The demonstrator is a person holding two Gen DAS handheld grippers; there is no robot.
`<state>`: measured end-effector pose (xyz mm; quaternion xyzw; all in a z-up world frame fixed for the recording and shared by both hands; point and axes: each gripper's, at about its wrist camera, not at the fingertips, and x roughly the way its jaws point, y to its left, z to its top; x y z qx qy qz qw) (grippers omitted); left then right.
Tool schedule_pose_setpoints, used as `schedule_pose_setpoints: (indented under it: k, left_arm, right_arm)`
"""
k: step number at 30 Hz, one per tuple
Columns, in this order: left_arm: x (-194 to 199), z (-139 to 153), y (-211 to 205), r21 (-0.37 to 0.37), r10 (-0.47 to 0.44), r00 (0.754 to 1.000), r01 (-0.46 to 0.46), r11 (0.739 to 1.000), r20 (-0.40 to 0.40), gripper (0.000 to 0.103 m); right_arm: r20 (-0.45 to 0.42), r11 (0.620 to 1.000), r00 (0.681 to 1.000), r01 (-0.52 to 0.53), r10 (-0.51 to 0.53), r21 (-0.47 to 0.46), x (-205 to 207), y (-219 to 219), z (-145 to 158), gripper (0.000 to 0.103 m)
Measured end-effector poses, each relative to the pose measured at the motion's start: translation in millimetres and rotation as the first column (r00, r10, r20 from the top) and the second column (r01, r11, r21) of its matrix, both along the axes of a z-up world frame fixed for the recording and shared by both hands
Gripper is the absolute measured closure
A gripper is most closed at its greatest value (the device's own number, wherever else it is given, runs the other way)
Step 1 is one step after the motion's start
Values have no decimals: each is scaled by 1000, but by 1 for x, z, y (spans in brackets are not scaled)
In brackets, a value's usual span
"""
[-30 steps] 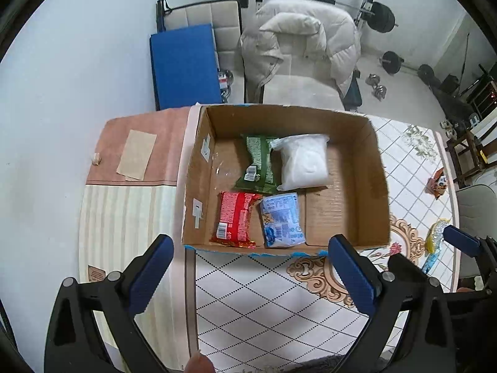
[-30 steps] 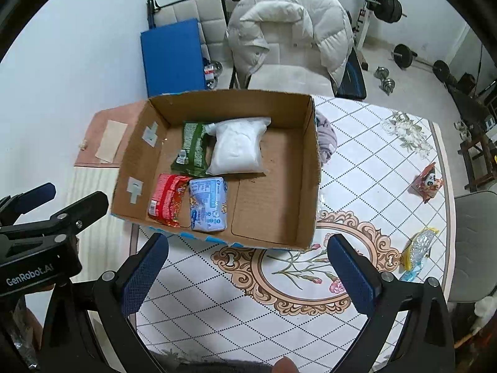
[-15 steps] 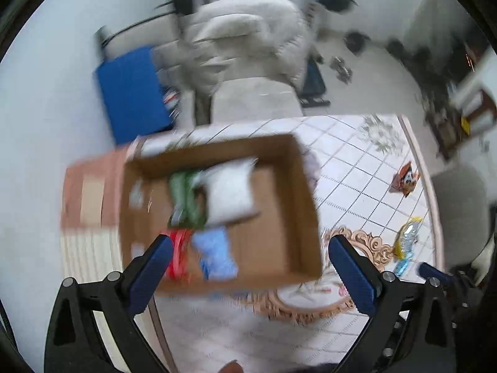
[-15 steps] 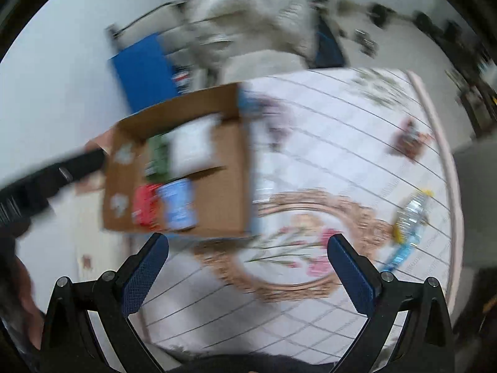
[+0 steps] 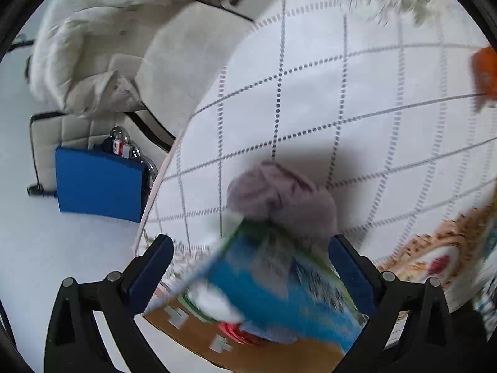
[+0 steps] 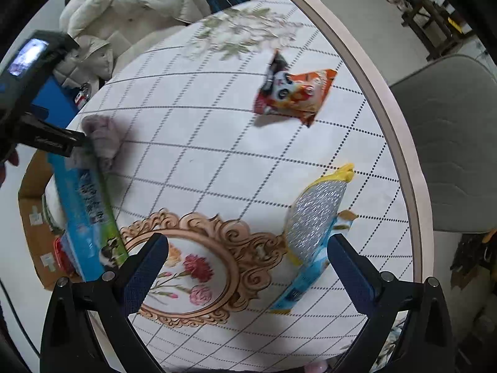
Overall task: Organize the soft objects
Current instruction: 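Grasp the lilac towel with the left gripper while the right reaches the orange snack bag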
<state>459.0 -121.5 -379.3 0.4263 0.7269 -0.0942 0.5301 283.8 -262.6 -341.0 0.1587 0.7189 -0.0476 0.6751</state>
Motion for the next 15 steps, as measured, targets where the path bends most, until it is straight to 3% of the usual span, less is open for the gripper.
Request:
schedule_pose_setpoints:
  k: [4, 6, 10, 14, 15]
  left_arm:
    - [-2, -45, 0, 81, -68, 989, 79, 994, -134, 0]
    - [-6, -63, 2, 80, -25, 967, 47, 996, -252, 0]
    - [-14, -78, 1, 98, -31, 964, 59, 993, -263, 2]
    - [-24, -80, -2, 126, -52, 978, 78, 989, -202, 26]
    - [-29, -77, -6, 116, -48, 981, 71, 991, -188, 39]
  right_arm:
    - [-21, 1000, 1000, 9, -8, 17, 12, -16, -15, 0]
    - [-27, 1000, 1000, 14, -13, 21, 19, -21, -19, 0]
    - [-23, 999, 1000, 18, -17, 44, 34, -25, -23, 0]
    - [-3, 998, 1000, 22, -22, 65, 45, -34, -23, 0]
    - [2, 997, 1000, 30, -30, 71, 47, -39, -24, 0]
